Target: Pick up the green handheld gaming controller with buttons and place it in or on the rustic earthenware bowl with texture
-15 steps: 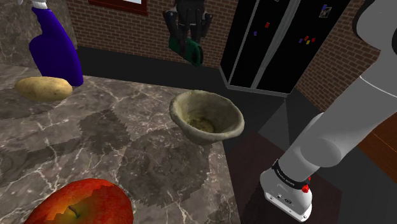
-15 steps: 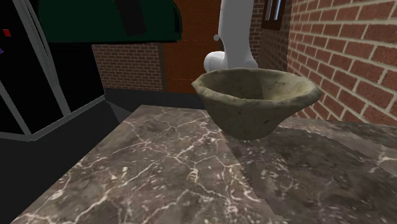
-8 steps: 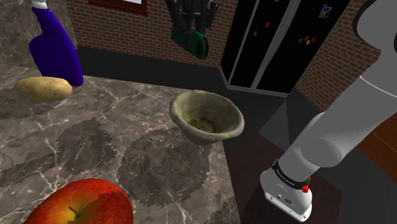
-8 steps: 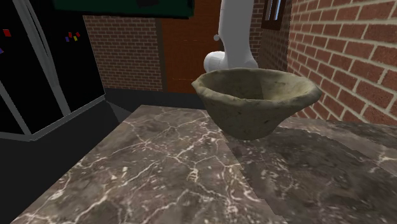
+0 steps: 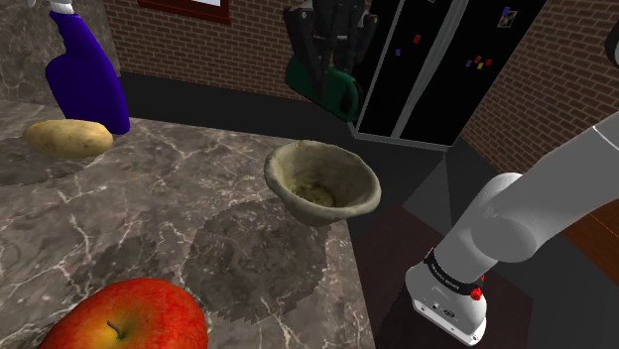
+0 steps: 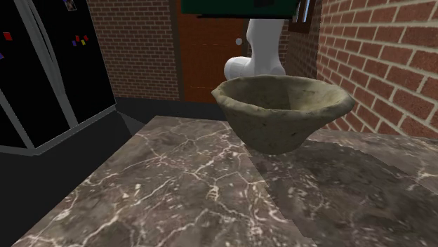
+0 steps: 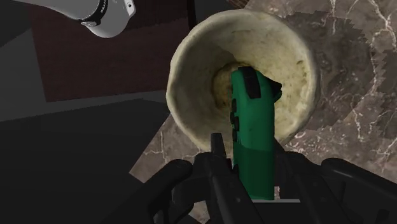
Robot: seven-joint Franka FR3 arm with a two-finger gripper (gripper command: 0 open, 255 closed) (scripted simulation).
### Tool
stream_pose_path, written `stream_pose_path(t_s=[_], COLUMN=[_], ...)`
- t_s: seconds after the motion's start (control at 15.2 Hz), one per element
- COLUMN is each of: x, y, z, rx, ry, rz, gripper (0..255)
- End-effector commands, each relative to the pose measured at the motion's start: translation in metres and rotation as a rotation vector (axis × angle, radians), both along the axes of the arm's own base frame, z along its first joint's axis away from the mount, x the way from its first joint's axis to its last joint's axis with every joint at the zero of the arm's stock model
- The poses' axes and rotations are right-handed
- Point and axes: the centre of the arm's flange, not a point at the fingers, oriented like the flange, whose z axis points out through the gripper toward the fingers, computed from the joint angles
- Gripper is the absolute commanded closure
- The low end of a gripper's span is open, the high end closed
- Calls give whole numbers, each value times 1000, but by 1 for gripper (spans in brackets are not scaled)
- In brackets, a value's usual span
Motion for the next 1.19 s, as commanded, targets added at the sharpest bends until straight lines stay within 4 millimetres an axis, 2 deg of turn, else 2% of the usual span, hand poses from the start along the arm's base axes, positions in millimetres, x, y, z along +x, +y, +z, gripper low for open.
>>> stream_pose_path(t_s=[0.0,0.13,0.99,1.12], x=[-26,-51,-51,-51], y=[13,23,23,23], z=[0,0,-70,-70], rx=[0,0,0,0], ry=[0,0,0,0], rz=[-1,-1,-1,-1], gripper=[255,255,255,255])
